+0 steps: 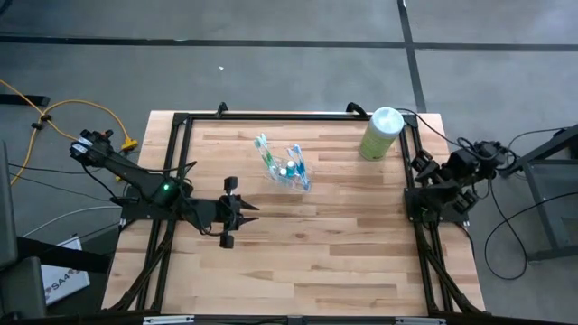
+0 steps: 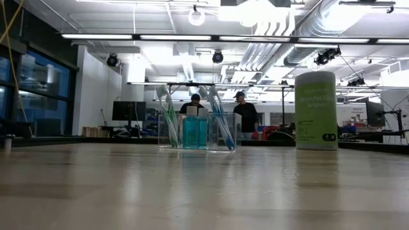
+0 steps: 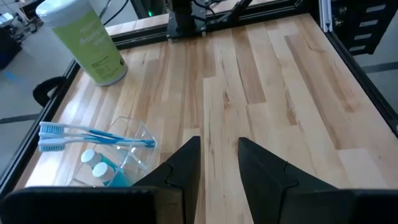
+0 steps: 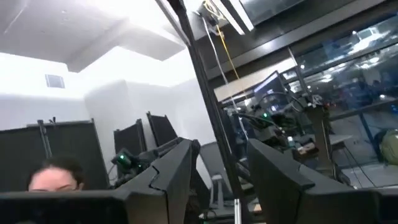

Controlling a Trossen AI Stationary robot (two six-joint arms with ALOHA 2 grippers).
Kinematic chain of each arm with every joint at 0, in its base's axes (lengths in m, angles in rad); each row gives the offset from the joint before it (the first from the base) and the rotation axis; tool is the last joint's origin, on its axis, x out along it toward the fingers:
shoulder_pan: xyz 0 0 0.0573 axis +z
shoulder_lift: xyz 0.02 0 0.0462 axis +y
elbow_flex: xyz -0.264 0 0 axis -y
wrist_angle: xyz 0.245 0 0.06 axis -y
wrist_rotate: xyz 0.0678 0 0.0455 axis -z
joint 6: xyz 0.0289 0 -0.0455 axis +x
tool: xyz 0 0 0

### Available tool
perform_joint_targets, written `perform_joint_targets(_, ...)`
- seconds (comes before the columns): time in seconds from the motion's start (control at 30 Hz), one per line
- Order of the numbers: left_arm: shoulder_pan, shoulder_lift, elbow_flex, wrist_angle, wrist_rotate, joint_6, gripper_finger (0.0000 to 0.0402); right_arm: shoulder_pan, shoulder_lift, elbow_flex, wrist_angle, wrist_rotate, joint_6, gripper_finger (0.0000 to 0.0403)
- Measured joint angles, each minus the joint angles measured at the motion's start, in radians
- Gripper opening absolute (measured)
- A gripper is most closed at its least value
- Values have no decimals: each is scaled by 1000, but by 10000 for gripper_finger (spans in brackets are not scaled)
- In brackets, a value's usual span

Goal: Pick & Place toothbrushing station
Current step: Return to Home Position

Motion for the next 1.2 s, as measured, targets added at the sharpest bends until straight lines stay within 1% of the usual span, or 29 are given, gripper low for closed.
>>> perform_joint_targets(0.1,0,0,0,0,0,1,100,0,1,0,-40,2,5,149)
perform_joint_targets(0.23,0,0,0,-3,-1,0,100,0,0,0,-120,-42,27,149)
perform_joint_targets(0.33,0,0,0,-3,-2,-1,100,0,0,0,-155,-11,48,149)
perform_joint_targets(0.57,0,0,0,-3,-2,-18,100,0,-1,0,-287,-19,70,149)
perform_joint_targets(0.7,-3,0,0,-3,-2,-19,100,0,-1,0,-358,9,96,149)
perform_joint_targets(0.8,-3,0,0,-3,-2,-22,100,0,-1,-20,-342,-1,72,149)
perform_joint_targets(0.97,-3,0,0,-3,-2,-28,100,0,-1,-118,-276,-70,44,149)
perform_joint_targets(1.2,-3,0,0,-3,-2,-42,100,0,-1,-224,-217,-76,49,149)
